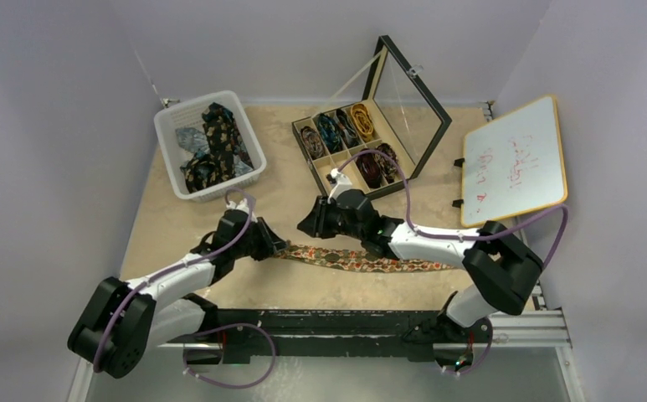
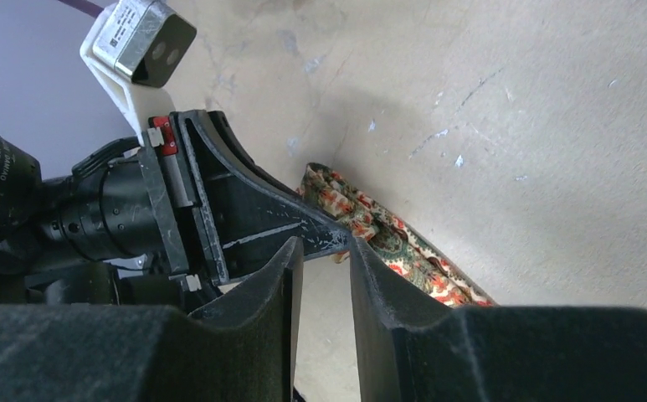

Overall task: Roll the ties
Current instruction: Roll the tie at the center of the board.

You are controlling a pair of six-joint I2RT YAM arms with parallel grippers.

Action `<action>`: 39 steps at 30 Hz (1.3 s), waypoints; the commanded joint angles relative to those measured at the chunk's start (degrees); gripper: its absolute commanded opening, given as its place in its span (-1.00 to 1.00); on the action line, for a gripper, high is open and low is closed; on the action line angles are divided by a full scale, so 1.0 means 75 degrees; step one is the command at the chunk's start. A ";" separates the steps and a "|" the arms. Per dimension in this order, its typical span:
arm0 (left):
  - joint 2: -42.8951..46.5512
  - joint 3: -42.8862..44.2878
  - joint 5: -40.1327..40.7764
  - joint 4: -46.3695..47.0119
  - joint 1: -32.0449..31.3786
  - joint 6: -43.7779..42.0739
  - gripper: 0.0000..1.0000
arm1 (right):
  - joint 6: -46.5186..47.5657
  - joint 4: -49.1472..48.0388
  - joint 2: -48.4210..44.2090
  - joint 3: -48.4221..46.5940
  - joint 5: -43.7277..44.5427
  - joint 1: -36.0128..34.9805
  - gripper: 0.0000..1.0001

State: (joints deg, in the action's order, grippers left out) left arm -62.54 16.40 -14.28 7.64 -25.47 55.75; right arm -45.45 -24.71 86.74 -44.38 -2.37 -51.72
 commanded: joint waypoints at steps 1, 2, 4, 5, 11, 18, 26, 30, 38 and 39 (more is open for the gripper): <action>-0.0161 -0.0060 0.0035 0.0311 -0.0095 0.0126 -0.72 | -0.0217 -0.0127 0.0170 -0.0086 -0.0463 0.0062 -0.39; -0.0093 -0.0043 0.0020 0.0214 -0.0096 0.0127 -0.60 | -0.0253 -0.0104 0.0217 -0.0068 -0.0573 0.0092 -0.39; 0.0201 0.0059 0.0044 -0.0144 -0.0096 0.0100 -0.39 | -0.0364 -0.0113 0.0293 -0.0037 -0.0738 0.0112 -0.34; 0.0399 0.0155 0.0107 -0.0423 -0.0096 0.0044 -0.28 | -0.0434 -0.0114 0.0323 -0.0036 -0.0844 0.0126 -0.28; 0.1595 0.0850 0.0826 -0.2226 -0.0096 -0.0214 0.24 | -0.0775 -0.0017 0.0767 -0.0244 -0.1392 0.0141 -0.15; 0.2011 0.1388 0.1888 -0.4019 0.0036 -0.0158 0.41 | -0.1241 -0.0823 0.1465 -0.0223 -0.2172 0.0135 -0.05; 0.1444 0.1323 0.0401 -0.3801 0.1833 -0.1176 0.43 | -0.1521 -0.0931 0.2206 -0.0539 -0.2559 0.0131 -0.15; 0.1107 0.1220 -0.0052 -0.3292 0.1950 -0.1383 0.43 | -0.1686 -0.1077 0.2294 -0.0542 -0.2776 0.0135 -0.18; 0.0722 0.1121 0.0134 -0.3004 0.2002 -0.1573 0.34 | -0.1674 -0.0427 0.2561 -0.0827 -0.2547 0.0135 -0.20; 0.0713 0.1118 0.0125 -0.2964 0.2002 -0.1609 0.31 | -0.1657 -0.0301 0.2590 -0.0885 -0.2530 0.0135 -0.20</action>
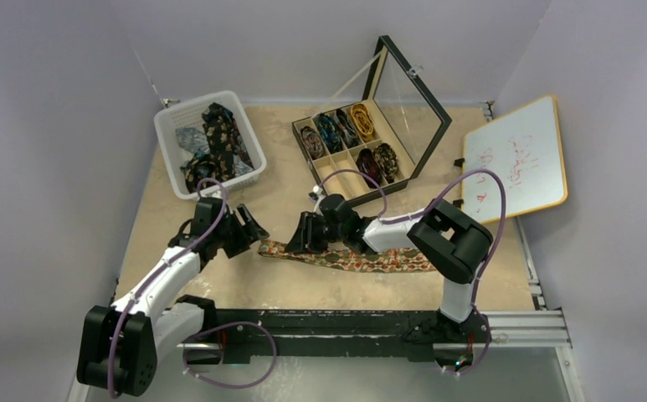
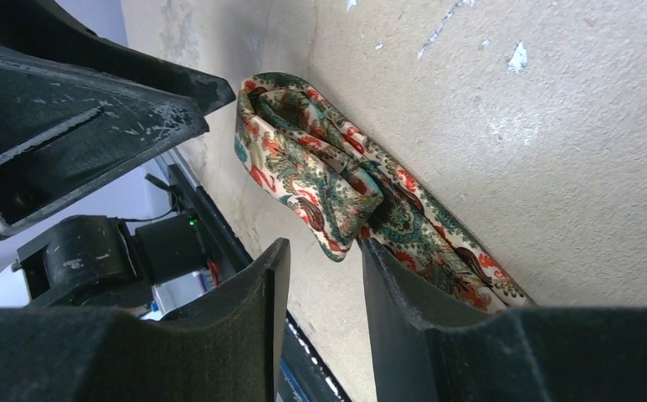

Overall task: Roll the ties
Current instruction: Roll the tie at the center of the board.

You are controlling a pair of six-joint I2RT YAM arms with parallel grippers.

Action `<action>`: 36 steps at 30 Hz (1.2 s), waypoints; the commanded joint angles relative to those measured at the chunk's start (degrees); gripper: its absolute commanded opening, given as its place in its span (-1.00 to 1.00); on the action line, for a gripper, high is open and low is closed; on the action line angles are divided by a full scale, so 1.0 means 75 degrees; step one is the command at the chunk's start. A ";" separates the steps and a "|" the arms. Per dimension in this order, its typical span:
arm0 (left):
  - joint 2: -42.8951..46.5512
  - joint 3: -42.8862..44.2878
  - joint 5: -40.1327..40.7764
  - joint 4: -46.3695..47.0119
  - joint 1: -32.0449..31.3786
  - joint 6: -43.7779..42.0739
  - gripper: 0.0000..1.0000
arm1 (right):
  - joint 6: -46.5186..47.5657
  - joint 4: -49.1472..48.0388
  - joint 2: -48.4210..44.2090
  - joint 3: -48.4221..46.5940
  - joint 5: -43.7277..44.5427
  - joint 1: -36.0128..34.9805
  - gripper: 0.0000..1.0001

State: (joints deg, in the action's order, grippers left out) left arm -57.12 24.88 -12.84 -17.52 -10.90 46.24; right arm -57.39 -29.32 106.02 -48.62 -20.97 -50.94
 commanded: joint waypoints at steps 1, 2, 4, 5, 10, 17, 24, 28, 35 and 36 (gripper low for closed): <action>-0.0018 -0.0023 -0.0079 0.0417 0.0058 -0.0360 0.28 | -0.0050 0.0382 0.0051 -0.0360 -0.0016 0.0030 -0.20; -0.0034 -0.0034 -0.0081 0.0432 0.0058 -0.0373 0.25 | -0.0048 0.0409 0.0073 -0.0387 -0.0010 0.0030 -0.20; -0.0031 -0.0087 0.0001 0.0433 0.0060 -0.0329 0.20 | -0.0027 0.0466 0.0121 -0.0452 -0.0014 0.0030 -0.20; -0.0003 -0.0144 0.0022 0.0485 0.0058 -0.0306 0.19 | -0.0025 0.0439 0.0128 -0.0462 -0.0044 0.0030 -0.20; 0.0077 -0.0401 -0.0116 0.0685 0.0058 -0.0236 0.13 | -0.0006 0.0183 0.0244 -0.0545 -0.0214 0.0030 -0.34; 0.0046 -0.0462 -0.0209 0.0805 0.0058 -0.0246 0.12 | 0.0134 0.0617 0.0303 -0.0795 -0.0040 0.0073 -0.68; -0.0002 -0.0523 -0.0334 0.0888 0.0058 -0.0258 0.09 | 0.0304 0.0758 0.0195 -0.0763 0.0124 0.0113 -1.00; 0.0117 -0.0513 -0.0381 0.0883 0.0058 -0.0287 0.09 | 0.0387 0.0874 -0.0024 -0.0624 0.0229 0.0168 -1.00; 0.0153 -0.0538 -0.0433 0.0870 0.0058 -0.0315 0.04 | 0.0446 0.0846 -0.0226 -0.0436 0.0178 0.0177 -0.93; 0.0146 -0.0550 -0.0447 0.0880 0.0058 -0.0307 0.01 | 0.0443 0.0745 -0.0211 -0.0419 0.0108 0.0180 -0.83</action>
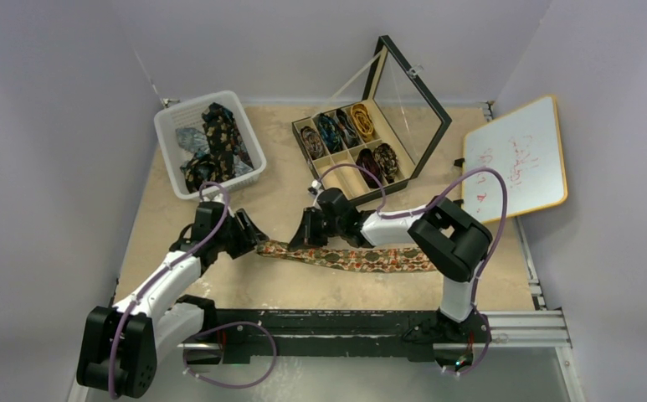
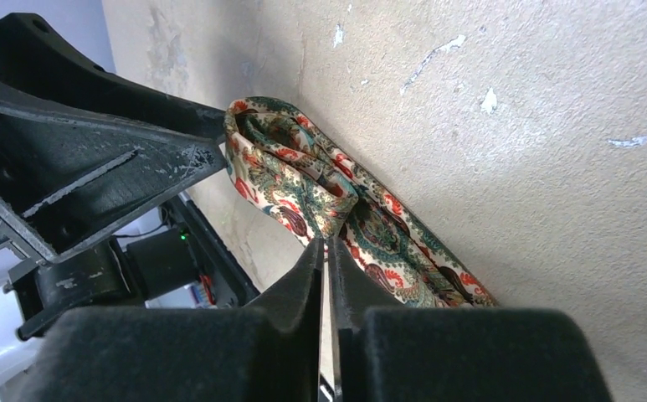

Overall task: Roll the ties
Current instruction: Roll the tie at the center of the board.

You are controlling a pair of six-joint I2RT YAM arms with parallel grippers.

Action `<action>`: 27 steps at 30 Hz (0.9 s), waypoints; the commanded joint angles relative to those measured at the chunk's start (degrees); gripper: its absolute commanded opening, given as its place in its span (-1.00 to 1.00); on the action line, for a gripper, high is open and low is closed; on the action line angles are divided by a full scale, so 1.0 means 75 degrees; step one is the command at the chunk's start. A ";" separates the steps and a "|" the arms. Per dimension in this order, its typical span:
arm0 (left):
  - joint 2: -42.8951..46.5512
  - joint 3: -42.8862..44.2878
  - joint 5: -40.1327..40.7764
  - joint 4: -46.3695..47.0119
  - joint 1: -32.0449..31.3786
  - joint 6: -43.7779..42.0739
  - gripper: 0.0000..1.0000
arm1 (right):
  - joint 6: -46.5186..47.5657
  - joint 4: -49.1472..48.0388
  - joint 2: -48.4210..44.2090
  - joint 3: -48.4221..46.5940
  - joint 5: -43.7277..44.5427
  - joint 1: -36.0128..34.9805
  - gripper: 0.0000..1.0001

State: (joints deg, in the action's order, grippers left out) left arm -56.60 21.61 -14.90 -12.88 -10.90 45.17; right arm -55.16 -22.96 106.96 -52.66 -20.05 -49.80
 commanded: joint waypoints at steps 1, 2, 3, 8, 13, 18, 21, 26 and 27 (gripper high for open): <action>0.0082 -0.0143 -0.0193 0.0283 0.0058 -0.0147 -0.01 | 0.0116 -0.0232 -0.0323 0.0143 -0.0047 0.0032 -0.67; 0.0091 -0.0168 -0.0199 0.0296 0.0058 -0.0141 -0.02 | 0.0054 -0.0347 -0.0312 0.0172 -0.0079 0.0027 -0.61; 0.0109 -0.0192 -0.0203 0.0317 0.0058 -0.0131 -0.05 | 0.0008 -0.0425 -0.0286 0.0170 -0.0111 0.0023 -0.54; 0.0198 -0.0302 -0.0368 0.0470 0.0058 -0.0128 -0.22 | -0.0120 -0.0439 -0.0017 0.0069 -0.0188 0.0030 -0.37; 0.0046 -0.0352 -0.0515 0.0630 0.0058 -0.0132 -0.31 | -0.0291 -0.0824 0.0186 0.0137 -0.0392 0.0028 -0.33; -0.0048 -0.0385 -0.0556 0.0707 0.0058 -0.0001 -0.34 | -0.0315 -0.0709 0.0282 0.0076 -0.0321 0.0030 -0.34; -0.0058 -0.0407 -0.0486 0.0614 0.0058 0.0076 -0.36 | -0.0299 -0.0520 0.0218 0.0091 -0.0138 0.0028 -0.35; 0.0050 -0.0506 -0.0403 0.0531 0.0058 0.0155 -0.40 | -0.0307 -0.0466 0.0109 0.0158 -0.0019 0.0020 -0.29; 0.0063 -0.0539 -0.0421 0.0565 0.0058 0.0170 -0.41 | -0.0323 -0.0542 0.0208 0.0159 -0.0067 0.0021 -0.28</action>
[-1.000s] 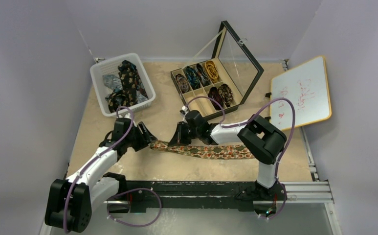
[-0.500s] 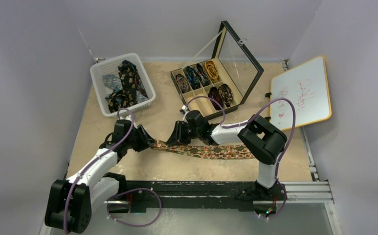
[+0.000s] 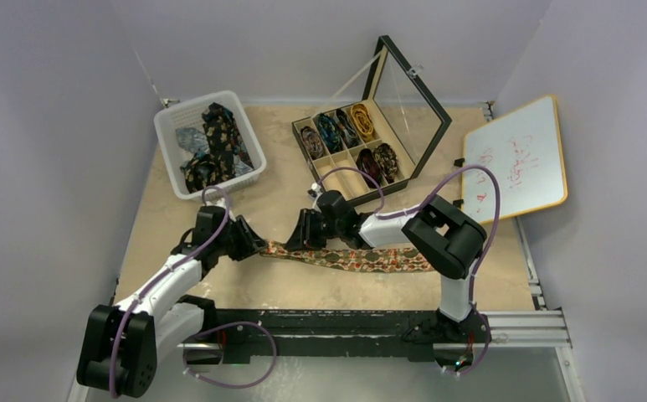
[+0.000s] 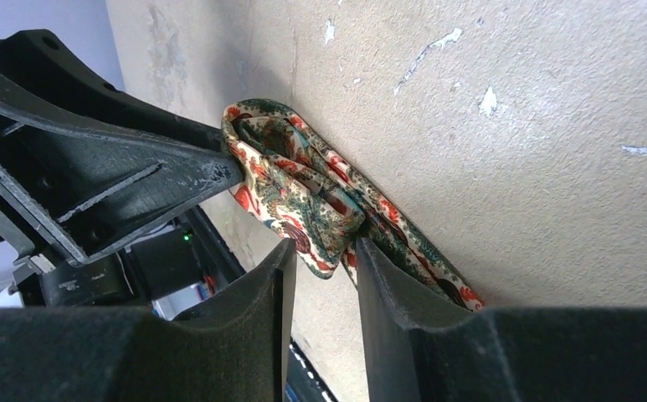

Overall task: Roll the ties
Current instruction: Roll the tie at the center of the board.

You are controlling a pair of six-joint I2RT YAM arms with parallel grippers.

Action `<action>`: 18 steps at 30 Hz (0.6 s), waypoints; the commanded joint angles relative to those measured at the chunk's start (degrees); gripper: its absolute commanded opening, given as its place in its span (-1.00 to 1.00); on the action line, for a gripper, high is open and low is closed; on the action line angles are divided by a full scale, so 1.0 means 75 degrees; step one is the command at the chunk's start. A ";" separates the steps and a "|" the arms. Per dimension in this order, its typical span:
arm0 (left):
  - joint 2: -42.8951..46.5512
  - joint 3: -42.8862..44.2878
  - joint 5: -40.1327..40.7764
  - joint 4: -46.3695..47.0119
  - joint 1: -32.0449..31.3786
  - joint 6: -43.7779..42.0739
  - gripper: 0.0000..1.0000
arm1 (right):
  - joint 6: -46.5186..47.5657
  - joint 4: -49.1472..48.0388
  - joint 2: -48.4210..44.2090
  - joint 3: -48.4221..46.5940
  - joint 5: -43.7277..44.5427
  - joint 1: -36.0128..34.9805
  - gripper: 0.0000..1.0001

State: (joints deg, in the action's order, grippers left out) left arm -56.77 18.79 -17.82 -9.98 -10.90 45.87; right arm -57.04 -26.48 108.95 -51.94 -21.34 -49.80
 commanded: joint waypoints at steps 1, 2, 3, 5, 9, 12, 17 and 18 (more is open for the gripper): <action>0.0084 -0.0186 -0.0064 0.0224 0.0058 0.0088 -0.41 | -0.0112 -0.0156 0.0033 0.0059 0.0004 0.0027 -0.28; 0.0070 -0.0205 -0.0091 0.0275 0.0058 0.0106 -0.41 | -0.0146 -0.0293 0.0110 0.0069 -0.0096 0.0023 -0.28; 0.0035 -0.0208 -0.0101 0.0296 0.0058 0.0101 -0.42 | -0.0179 -0.0391 0.0156 0.0061 -0.0137 0.0021 -0.29; -0.0047 -0.0208 -0.0129 0.0314 0.0058 0.0090 -0.45 | -0.0198 -0.0547 0.0212 0.0057 -0.0202 0.0025 -0.30; -0.0089 -0.0270 -0.0141 0.0345 0.0058 0.0149 -0.47 | -0.0218 -0.0509 0.0271 -0.0025 -0.0225 0.0019 -0.35; -0.0061 -0.0302 -0.0145 0.0377 0.0058 0.0178 -0.47 | -0.0238 -0.0571 0.0216 0.0015 -0.0241 0.0020 -0.43; -0.0022 -0.0254 -0.0143 0.0282 0.0058 0.0138 -0.47 | -0.0180 -0.0400 -0.0046 0.0007 -0.0145 0.0031 -0.80; 0.0022 -0.0230 -0.0131 0.0241 0.0058 0.0128 -0.45 | -0.0118 -0.0298 -0.0121 -0.0015 -0.0068 0.0031 -0.85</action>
State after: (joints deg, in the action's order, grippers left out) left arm -57.28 16.99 -17.87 -8.84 -10.90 46.92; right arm -58.46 -29.43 111.04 -51.94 -22.24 -49.80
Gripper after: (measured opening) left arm 0.266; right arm 0.115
